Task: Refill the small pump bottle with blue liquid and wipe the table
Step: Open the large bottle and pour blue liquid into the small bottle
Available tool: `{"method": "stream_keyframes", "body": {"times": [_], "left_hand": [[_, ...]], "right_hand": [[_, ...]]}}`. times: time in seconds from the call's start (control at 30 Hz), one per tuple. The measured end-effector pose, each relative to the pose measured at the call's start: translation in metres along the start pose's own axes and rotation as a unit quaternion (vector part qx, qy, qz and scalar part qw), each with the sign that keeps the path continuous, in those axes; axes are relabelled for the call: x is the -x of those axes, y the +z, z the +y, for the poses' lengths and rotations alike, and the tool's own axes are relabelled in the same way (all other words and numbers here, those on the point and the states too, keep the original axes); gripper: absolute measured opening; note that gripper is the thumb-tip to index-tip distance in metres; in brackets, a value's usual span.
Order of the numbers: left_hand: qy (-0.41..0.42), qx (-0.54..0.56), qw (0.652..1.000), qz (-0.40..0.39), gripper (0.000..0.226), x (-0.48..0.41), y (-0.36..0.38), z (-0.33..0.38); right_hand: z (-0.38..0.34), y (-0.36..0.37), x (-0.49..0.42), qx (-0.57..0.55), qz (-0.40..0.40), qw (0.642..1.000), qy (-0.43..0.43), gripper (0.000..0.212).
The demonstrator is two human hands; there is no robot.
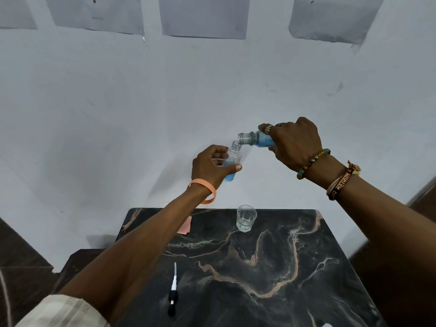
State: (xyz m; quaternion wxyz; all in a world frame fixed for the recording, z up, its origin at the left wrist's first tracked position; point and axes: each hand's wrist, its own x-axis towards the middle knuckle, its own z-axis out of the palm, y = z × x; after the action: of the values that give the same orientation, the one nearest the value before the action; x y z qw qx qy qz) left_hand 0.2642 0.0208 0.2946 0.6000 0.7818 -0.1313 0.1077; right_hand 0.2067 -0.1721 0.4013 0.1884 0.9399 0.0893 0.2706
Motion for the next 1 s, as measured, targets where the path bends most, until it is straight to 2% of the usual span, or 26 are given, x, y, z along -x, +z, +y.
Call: {"method": "stream_keyframes", "body": {"times": [1.0], "left_hand": [[-0.001,-0.003,1.0,-0.003,0.048,0.0,0.0008,-0.0026]], "right_hand": [[-0.0017,0.0001,0.0002,0.001,-0.011,1.0,-0.005,0.047]]}}
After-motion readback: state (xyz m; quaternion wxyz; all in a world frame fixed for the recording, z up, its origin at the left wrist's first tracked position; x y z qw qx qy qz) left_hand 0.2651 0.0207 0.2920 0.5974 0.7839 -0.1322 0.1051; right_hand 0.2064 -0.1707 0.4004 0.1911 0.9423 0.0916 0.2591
